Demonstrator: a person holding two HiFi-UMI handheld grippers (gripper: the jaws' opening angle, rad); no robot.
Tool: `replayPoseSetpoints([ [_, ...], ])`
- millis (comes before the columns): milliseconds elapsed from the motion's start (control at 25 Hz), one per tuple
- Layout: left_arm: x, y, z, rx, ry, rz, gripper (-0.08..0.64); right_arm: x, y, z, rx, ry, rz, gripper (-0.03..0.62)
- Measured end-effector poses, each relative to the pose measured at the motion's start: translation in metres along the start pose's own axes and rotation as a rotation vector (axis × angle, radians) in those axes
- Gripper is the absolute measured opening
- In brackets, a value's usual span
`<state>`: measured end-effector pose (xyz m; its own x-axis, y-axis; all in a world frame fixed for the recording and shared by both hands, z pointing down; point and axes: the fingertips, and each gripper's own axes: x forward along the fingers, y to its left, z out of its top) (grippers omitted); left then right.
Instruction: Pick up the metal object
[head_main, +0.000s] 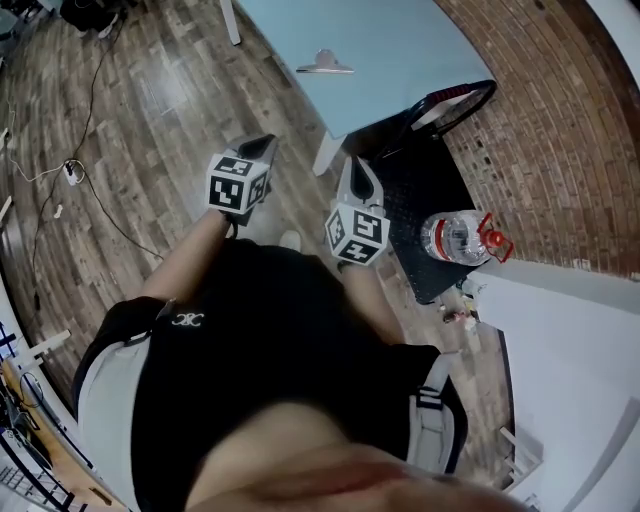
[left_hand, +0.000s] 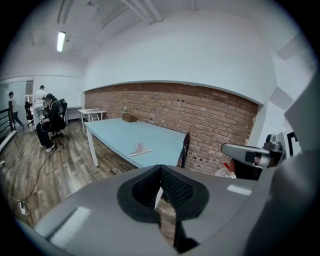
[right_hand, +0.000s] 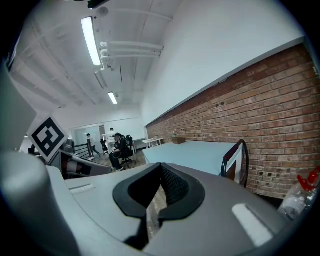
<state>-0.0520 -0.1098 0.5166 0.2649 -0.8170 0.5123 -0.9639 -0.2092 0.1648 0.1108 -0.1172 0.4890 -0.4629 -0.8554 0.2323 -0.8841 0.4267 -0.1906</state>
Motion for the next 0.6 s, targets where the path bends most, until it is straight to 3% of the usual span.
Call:
replayPoseSetpoints([
  [240, 0.033, 0.01, 0.015, -0.016, 0.008, 0.015, 0.002, 0.025, -0.021, -0.004, 0.063, 0.035, -0.006, 0.014],
  [600, 0.097, 0.041, 0.044, -0.028, 0.013, 0.005, 0.007, 0.079, -0.04, 0.015, 0.031, 0.019, -0.042, 0.014],
])
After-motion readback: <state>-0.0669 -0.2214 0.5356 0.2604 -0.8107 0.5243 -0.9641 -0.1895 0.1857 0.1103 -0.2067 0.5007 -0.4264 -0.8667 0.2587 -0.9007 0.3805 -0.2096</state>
